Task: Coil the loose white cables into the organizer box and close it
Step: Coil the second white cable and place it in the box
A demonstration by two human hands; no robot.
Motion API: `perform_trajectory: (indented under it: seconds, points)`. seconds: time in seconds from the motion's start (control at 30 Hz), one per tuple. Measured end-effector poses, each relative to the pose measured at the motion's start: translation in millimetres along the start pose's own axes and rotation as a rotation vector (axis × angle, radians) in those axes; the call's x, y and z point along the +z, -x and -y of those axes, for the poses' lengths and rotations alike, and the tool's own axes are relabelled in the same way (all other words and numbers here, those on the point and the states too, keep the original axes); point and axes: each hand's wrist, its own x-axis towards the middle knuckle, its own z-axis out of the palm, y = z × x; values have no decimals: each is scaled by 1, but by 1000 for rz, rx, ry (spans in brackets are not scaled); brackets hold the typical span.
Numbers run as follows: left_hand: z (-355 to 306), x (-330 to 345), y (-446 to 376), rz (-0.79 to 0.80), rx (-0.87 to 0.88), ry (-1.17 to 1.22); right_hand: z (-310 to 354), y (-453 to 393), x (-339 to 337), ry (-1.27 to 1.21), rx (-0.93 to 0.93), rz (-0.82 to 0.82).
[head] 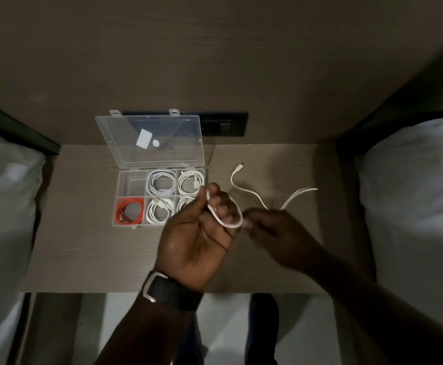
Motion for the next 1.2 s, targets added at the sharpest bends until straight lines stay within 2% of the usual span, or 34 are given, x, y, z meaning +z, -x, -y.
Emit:
perform_trajectory:
  seconds: [0.07,0.1,0.17,0.23,0.27,0.33,0.43,0.53,0.6,0.63,0.7,0.77,0.8,0.83,0.87,0.9,0.97,1.03,1.1,1.17,1.2]
  points:
    - [-13,-3,-1,-83,189,-50,1,19,14,-10,20,211]
    - [-17,-8,-2,-121,272,-169,4,26,17,53,0,283]
    - [-18,-15,-1,-213,400,-680,15,31,9,205,-77,365]
    - [-3,-19,2,-196,367,-1215,31,22,-12,329,-180,288]
    - [5,-20,7,-177,280,-1301,36,14,-23,377,-225,197]
    - [14,-20,17,-200,74,-1147,39,-4,-45,314,-180,45]
    - [11,-12,27,-95,-172,-569,32,-24,-51,183,-87,-64]
    - [-7,0,23,19,-115,-74,18,-16,-21,192,-33,0]
    - [-19,3,17,7,33,28,17,2,2,166,-32,162]
    - [-26,2,15,-29,121,-18,21,11,10,185,-41,260]
    - [-35,-5,13,-145,312,-358,32,25,19,223,-66,412]
    - [-32,-11,16,-231,408,-956,46,26,11,162,-85,430]
    - [-23,-12,19,-190,366,-1194,53,22,1,171,-119,364]
    - [-12,-14,24,-128,290,-1330,56,15,-10,218,-170,263]
    - [-1,-14,29,-106,200,-1355,56,8,-21,237,-190,169]
    - [6,-14,35,-134,106,-1268,54,0,-32,225,-182,92]
    - [8,-8,43,-194,-94,-830,46,-12,-39,159,-146,-27]
    - [1,1,45,-82,-224,-385,36,-15,-26,55,-62,-65]
    - [-13,7,42,15,-175,-114,27,-7,-3,47,17,-17]
    - [-24,5,35,-21,6,-15,24,10,21,65,46,132]
    - [-26,2,32,-89,103,-35,26,19,31,101,50,214]
